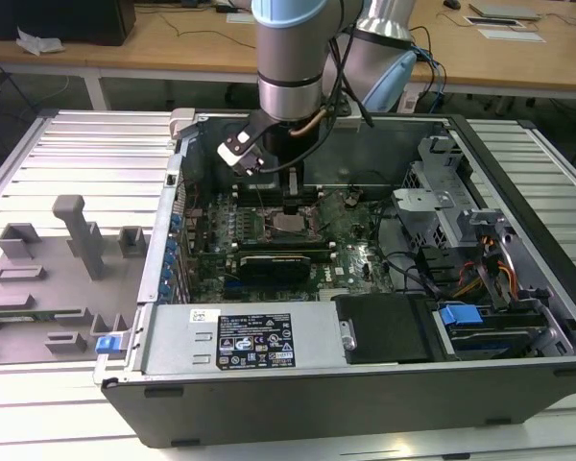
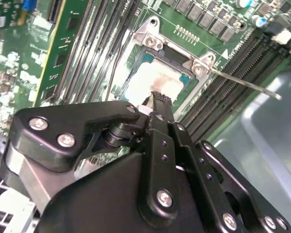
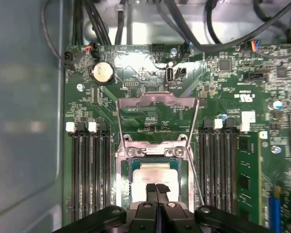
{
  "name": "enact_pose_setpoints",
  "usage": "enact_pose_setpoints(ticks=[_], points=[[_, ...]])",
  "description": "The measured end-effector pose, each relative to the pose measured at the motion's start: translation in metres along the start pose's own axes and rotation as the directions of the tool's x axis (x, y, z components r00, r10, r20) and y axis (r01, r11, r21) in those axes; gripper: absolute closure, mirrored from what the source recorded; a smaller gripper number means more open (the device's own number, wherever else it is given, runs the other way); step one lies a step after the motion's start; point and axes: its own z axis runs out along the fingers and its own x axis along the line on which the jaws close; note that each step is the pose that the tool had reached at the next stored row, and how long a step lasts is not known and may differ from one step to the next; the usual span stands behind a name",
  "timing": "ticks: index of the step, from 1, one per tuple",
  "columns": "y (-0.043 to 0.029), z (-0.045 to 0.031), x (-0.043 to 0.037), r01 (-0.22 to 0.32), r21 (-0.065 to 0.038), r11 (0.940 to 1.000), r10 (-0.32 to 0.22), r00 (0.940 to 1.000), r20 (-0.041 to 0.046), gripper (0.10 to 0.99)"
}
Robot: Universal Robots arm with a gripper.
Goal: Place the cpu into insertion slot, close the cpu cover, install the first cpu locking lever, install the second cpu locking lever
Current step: 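Place the cpu into insertion slot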
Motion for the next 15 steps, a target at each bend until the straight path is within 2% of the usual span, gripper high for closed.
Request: enact_pose_setpoints(ticks=[4, 5, 7, 8, 15], points=[[0.0011, -0.0149, 0.0001, 0.000, 0.000, 1.0000, 0.000, 1.0000, 0.0014, 0.980], [0.0017, -0.0234, 0.0001, 0.000, 0.000, 1.0000, 0.000, 1.0000, 0.0022, 0.980], [0.0024, -0.0320, 0.0002, 0.000, 0.000, 1.0000, 0.000, 1.0000, 0.0030, 0.980], [0.0026, -0.0342, 0.0002, 0.000, 0.000, 1.0000, 0.000, 1.0000, 0.0033, 0.980], [0.0026, -0.0343, 0.0002, 0.000, 0.000, 1.0000, 0.000, 1.0000, 0.0034, 0.980]])
